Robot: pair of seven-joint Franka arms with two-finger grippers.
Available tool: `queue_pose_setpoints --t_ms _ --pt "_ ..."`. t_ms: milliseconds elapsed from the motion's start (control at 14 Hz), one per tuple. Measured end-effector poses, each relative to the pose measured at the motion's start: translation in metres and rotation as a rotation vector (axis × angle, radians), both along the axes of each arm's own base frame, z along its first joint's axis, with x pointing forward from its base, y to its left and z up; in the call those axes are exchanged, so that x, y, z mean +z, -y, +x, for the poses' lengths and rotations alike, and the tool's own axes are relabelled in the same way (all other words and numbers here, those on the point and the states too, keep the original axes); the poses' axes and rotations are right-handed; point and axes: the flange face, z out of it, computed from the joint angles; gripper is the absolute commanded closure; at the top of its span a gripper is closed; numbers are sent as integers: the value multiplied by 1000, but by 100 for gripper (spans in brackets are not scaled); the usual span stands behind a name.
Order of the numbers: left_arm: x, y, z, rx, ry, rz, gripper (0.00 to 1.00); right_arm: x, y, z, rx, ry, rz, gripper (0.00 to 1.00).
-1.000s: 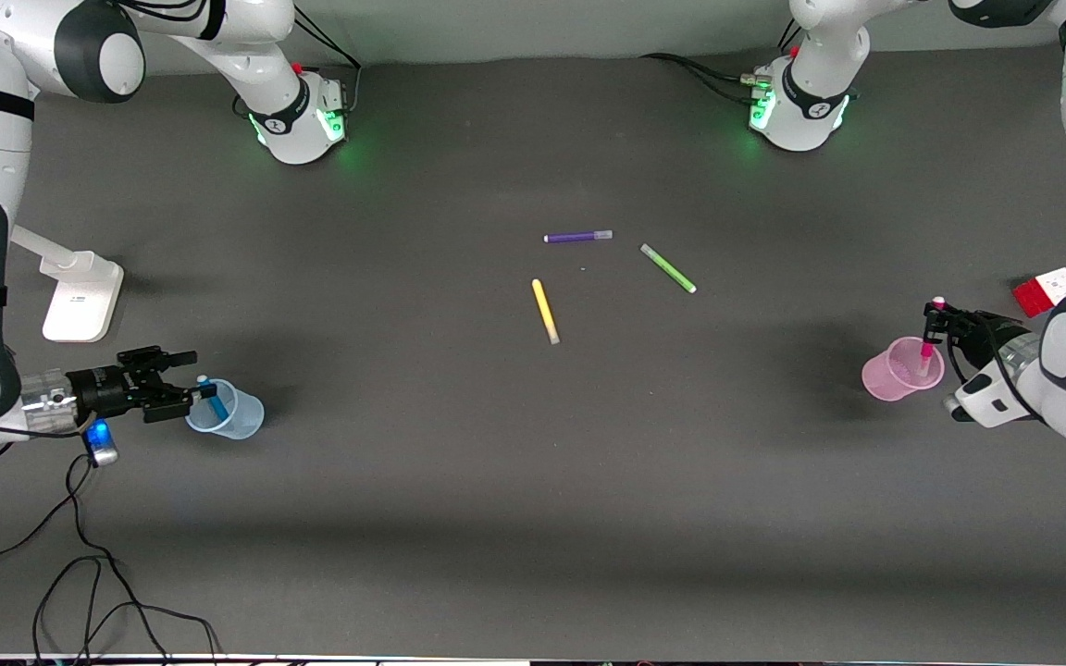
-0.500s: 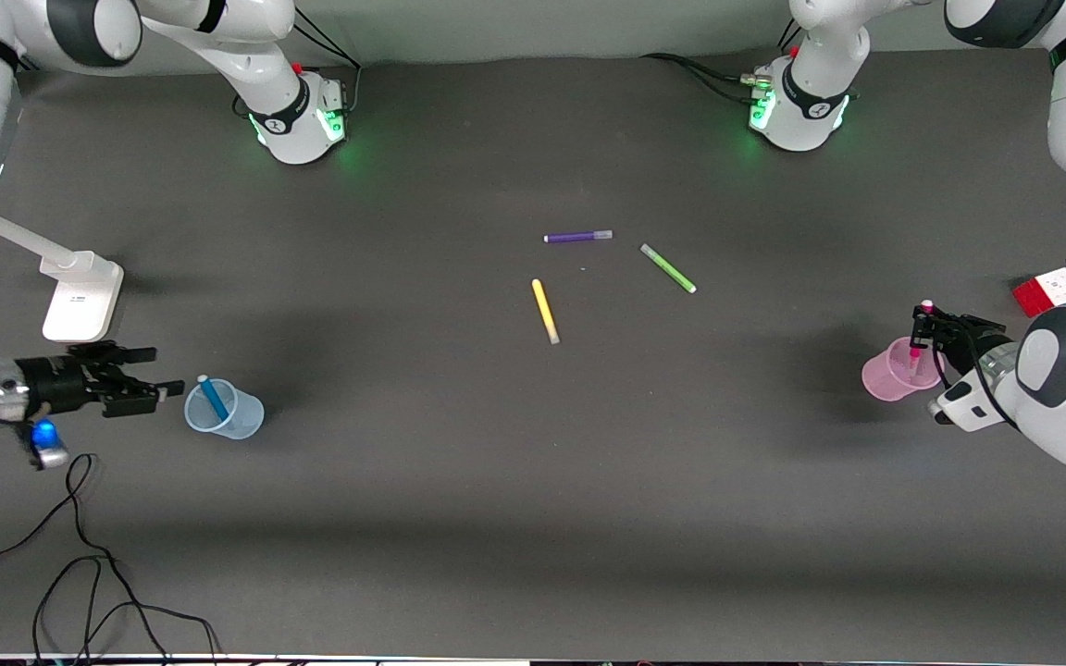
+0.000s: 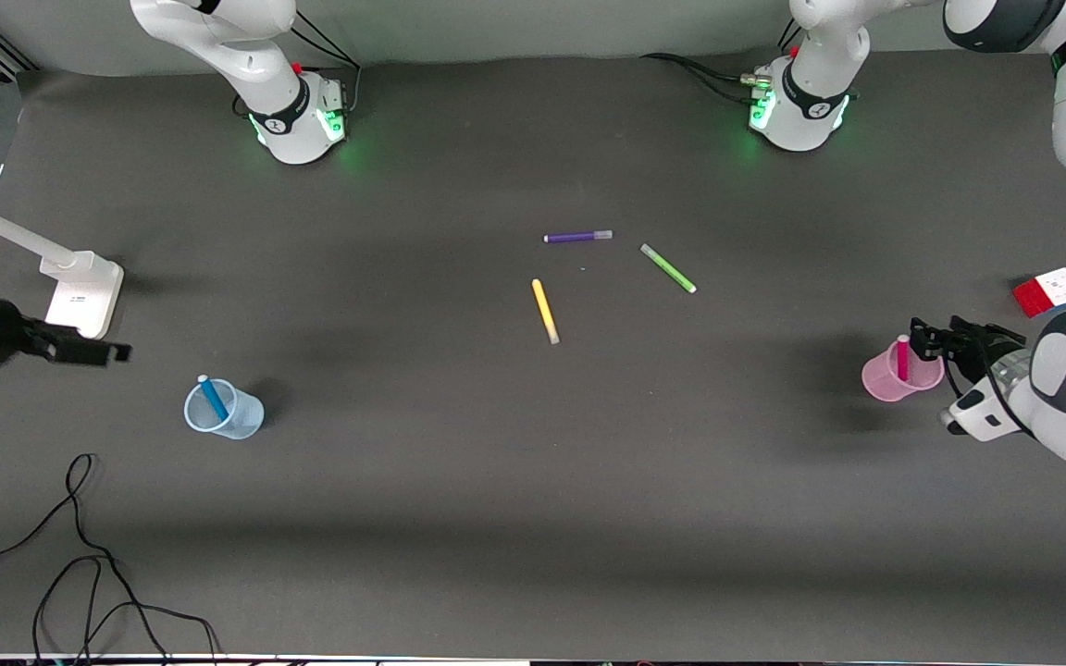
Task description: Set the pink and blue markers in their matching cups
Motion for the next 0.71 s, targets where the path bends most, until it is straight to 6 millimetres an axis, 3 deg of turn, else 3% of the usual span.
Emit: queue_pose_setpoints --t_ms 143,286,500,714 --pt "22 2 11 -11 35 20 0 34 9 -25 36 92 -18 0" --pt "48 4 20 -22 76 46 0 54 13 -56 44 182 -45 0" --pt "90 5 23 -18 144 55 0 61 13 -93 53 229 -75 0" --pt "152 16 23 -28 270 52 0 57 6 -91 67 235 -79 0"
